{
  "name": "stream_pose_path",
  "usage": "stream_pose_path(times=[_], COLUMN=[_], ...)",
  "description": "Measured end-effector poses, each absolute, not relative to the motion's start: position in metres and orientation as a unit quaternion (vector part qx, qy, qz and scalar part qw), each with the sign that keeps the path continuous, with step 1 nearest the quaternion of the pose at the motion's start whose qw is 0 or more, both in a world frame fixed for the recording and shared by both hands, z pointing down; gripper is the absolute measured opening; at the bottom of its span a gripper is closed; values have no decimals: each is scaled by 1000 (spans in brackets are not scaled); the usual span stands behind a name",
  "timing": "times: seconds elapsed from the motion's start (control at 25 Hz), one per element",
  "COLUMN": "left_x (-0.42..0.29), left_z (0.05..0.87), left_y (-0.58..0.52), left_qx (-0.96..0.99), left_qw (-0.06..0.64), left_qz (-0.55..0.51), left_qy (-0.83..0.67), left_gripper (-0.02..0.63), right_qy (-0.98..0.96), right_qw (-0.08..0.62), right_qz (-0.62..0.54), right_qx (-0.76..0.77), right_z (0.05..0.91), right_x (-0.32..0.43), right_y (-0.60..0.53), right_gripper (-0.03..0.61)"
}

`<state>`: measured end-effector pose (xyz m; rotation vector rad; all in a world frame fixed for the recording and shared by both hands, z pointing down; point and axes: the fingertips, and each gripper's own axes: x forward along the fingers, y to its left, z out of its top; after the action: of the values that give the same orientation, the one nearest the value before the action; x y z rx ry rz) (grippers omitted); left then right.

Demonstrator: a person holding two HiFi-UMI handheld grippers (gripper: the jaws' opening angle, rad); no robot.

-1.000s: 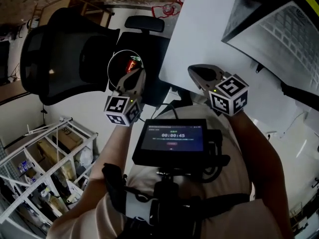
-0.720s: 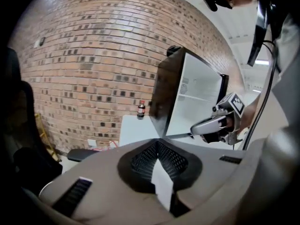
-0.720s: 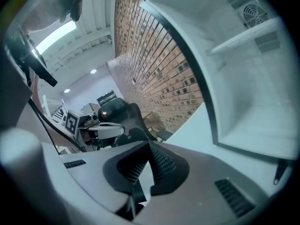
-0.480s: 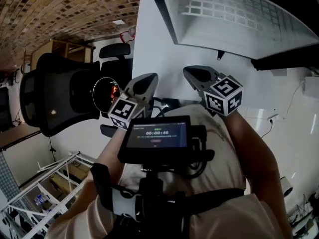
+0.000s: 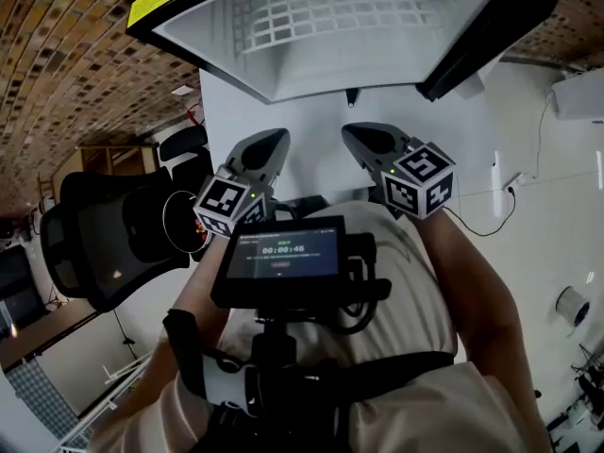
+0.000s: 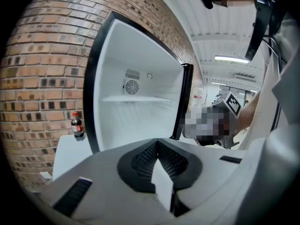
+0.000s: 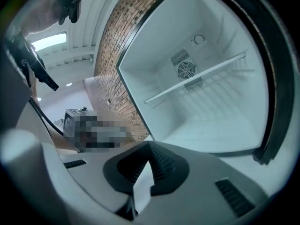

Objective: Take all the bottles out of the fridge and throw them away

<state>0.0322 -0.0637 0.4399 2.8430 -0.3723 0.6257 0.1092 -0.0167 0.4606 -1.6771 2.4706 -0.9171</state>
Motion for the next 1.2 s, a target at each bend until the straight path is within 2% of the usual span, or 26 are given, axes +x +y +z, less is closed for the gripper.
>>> stream_pose_path(times=[0.36, 1.2], left_x=[84, 108], left_z=[438, 423], left_y=[-43, -37], left_qx=[970, 974], left_qw=[108, 103], left_qz=[200, 197], left_qy=[-80, -49], left_gripper=[7, 8], right_qy=[757, 758], right_qw=[21, 39], right_qz=[-275, -245], right_qx=[-592, -603], right_z=[453, 428], right_x=[164, 170], right_y=[11, 6], right_gripper=[2, 2])
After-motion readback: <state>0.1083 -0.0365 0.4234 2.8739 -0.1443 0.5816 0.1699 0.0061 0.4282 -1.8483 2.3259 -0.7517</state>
